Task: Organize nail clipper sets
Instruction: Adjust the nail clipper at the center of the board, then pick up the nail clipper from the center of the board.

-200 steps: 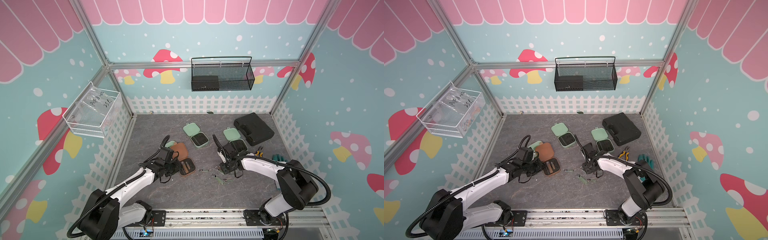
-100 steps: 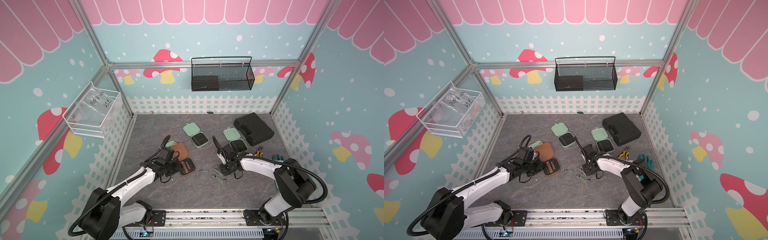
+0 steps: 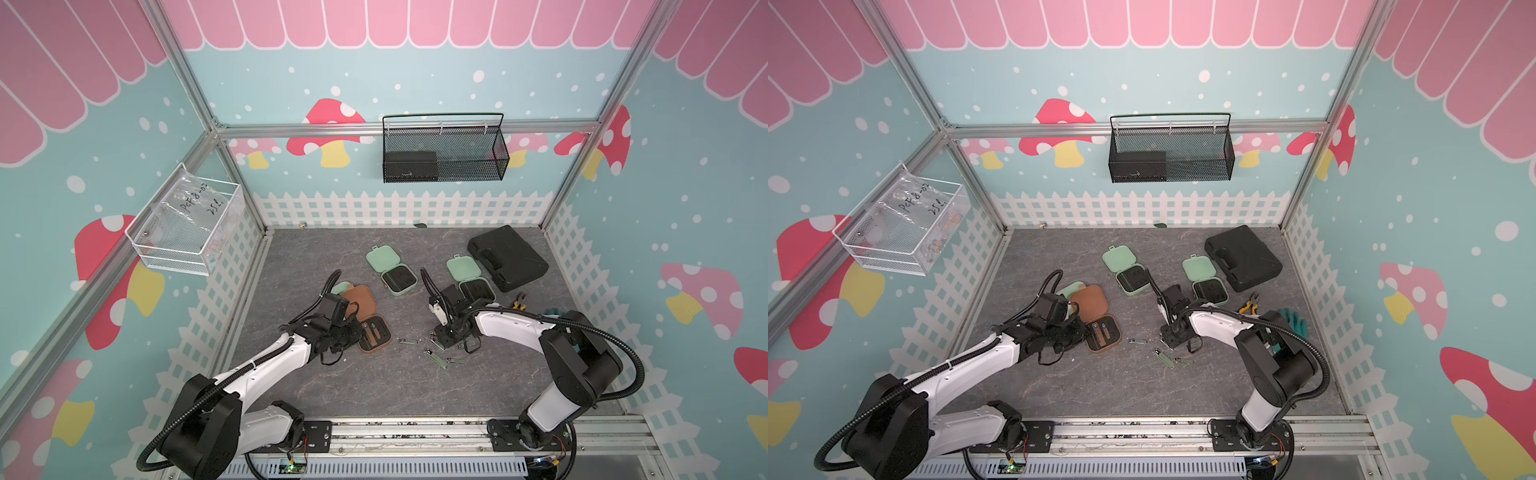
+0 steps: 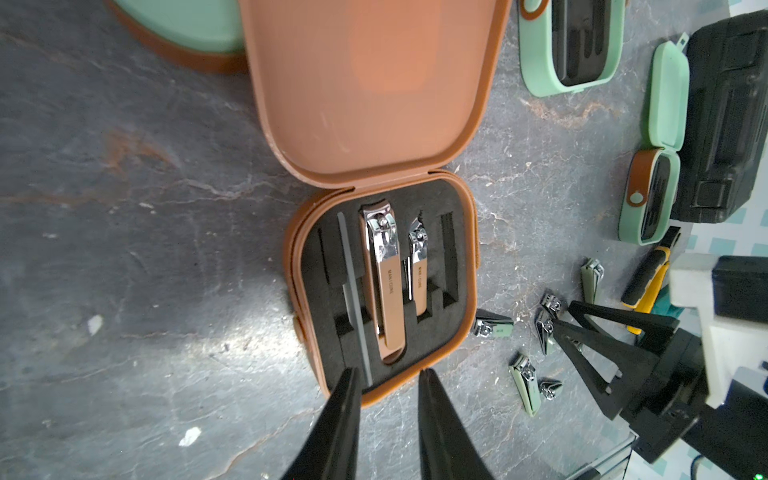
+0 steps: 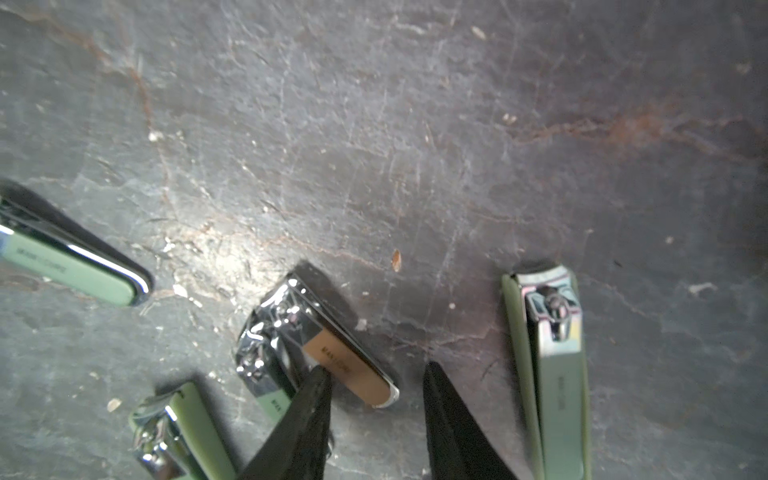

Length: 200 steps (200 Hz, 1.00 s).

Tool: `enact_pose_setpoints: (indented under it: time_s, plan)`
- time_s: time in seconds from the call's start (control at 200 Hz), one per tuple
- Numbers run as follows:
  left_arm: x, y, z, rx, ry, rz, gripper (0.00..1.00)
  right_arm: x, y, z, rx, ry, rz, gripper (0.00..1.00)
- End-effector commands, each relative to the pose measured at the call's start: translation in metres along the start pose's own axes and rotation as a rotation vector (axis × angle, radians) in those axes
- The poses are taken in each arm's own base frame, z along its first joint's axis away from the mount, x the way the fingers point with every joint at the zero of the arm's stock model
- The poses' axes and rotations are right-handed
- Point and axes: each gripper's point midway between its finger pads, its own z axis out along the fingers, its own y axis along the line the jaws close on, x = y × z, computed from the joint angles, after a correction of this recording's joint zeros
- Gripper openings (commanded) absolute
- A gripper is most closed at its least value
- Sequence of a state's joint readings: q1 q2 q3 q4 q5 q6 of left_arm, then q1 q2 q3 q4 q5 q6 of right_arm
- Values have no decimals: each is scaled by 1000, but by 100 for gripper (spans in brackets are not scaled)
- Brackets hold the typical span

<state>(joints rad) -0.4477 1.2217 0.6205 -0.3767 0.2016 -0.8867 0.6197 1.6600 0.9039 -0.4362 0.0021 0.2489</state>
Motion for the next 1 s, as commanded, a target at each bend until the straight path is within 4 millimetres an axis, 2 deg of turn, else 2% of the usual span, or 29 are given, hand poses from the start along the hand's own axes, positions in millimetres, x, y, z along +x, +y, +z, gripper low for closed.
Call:
enact_pose_setpoints:
  time_s: [0.0, 0.085, 0.38, 0.691, 0.781, 0.871, 0.996]
  plan:
    - [-5, -4, -2, -5, -19, -5, 28, 18, 3, 16, -26, 86, -23, 37]
    - [-4, -2, -2, -8, -19, -6, 28, 20, 4, 18, -34, 95, -25, 33]
    - [-4, -2, -1, -9, -16, -6, 28, 17, 6, 22, -45, 104, -39, 33]
    - [-3, -1, -1, -11, -17, -6, 28, 18, 4, 18, -31, 114, -37, 9]
    - [-4, -1, -2, -10, -21, -6, 28, 7, 3, 10, -22, 87, -38, 7]
    - [-3, 0, -1, -12, -19, -8, 27, -12, 4, -3, -22, 42, -33, 6]
    - [-2, 3, 1, -14, -20, -14, 27, -49, 23, -29, -98, -49, -34, 6]
